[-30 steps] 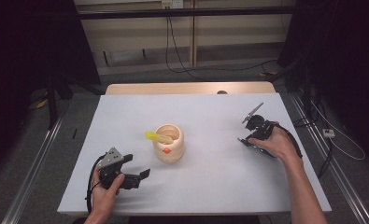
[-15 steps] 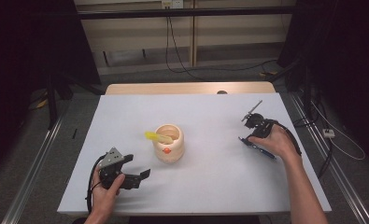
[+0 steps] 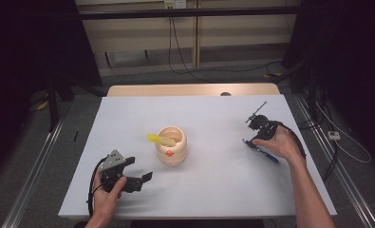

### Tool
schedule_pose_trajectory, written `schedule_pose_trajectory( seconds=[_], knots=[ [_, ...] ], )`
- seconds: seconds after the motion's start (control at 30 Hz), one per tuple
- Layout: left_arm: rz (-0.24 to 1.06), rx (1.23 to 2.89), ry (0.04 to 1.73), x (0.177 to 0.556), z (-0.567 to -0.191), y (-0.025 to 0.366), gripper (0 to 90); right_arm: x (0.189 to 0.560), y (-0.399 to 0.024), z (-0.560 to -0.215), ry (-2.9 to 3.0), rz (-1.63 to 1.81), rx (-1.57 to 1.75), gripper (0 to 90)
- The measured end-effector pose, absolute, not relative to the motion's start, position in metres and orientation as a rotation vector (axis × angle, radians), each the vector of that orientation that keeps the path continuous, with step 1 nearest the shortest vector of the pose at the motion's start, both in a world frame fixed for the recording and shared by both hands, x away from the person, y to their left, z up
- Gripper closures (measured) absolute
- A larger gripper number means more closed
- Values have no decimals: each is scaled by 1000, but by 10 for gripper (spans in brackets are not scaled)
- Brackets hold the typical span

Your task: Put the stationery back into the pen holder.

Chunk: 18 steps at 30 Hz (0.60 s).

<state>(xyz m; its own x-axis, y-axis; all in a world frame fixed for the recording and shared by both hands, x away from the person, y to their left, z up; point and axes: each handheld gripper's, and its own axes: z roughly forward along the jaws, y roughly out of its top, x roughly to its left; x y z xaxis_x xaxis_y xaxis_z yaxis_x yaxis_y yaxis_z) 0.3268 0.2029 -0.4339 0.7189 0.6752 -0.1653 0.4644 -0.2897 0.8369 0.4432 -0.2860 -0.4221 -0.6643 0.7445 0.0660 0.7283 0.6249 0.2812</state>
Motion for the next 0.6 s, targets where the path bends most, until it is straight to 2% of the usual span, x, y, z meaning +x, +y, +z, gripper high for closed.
schedule_pose_trajectory(
  seconds=[0.33, 0.6],
  knots=[
    [269, 1945, 874, 326, -434, 202, 74, 432, -291, -390, 2660, 588, 1246, 815],
    [266, 1939, 879, 326, -434, 202, 74, 429, -292, -381, 2585, 730, 1237, 815]
  ],
)
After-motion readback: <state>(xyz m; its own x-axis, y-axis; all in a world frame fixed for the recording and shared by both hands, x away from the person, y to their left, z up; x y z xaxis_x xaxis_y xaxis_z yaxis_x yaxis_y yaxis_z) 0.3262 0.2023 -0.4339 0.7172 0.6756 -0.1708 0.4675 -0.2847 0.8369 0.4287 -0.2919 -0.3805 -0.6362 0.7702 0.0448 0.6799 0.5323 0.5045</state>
